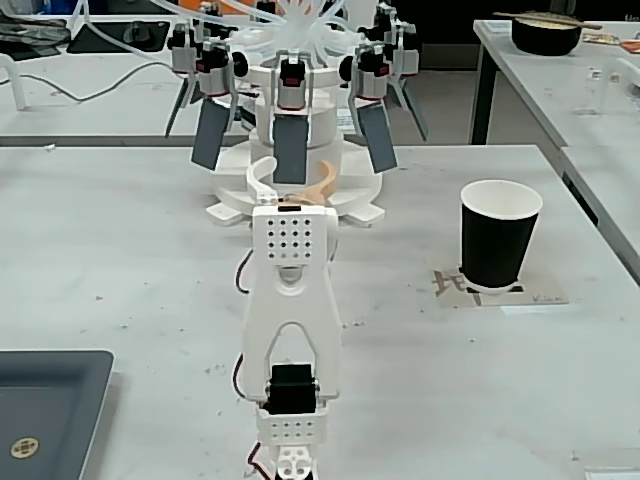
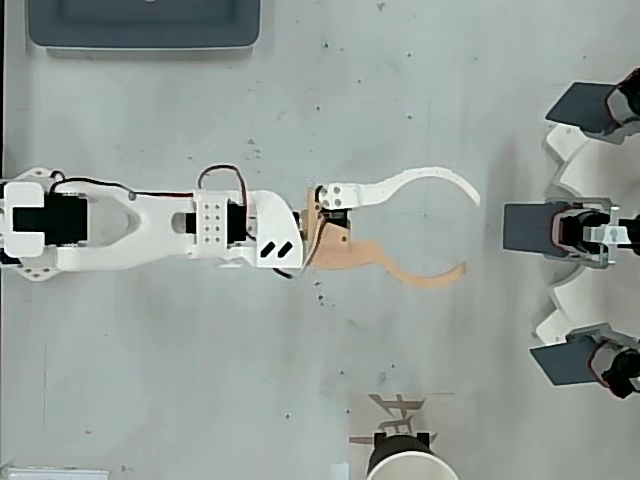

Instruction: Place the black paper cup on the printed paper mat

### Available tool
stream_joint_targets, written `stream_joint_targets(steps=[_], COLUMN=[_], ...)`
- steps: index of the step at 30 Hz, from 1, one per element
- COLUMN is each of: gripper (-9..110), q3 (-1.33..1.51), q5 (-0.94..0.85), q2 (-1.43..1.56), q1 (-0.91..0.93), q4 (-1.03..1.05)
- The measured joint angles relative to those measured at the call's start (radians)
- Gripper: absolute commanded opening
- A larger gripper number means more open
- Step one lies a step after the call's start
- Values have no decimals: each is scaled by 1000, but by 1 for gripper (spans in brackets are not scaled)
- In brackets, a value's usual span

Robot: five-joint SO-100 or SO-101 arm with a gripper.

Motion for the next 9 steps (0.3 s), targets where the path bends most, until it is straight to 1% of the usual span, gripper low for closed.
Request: stream_joint_targets(steps=[9], gripper=[13], q3=[-5], q5=[0], q2=[-8], q1=[-3], q4=[0])
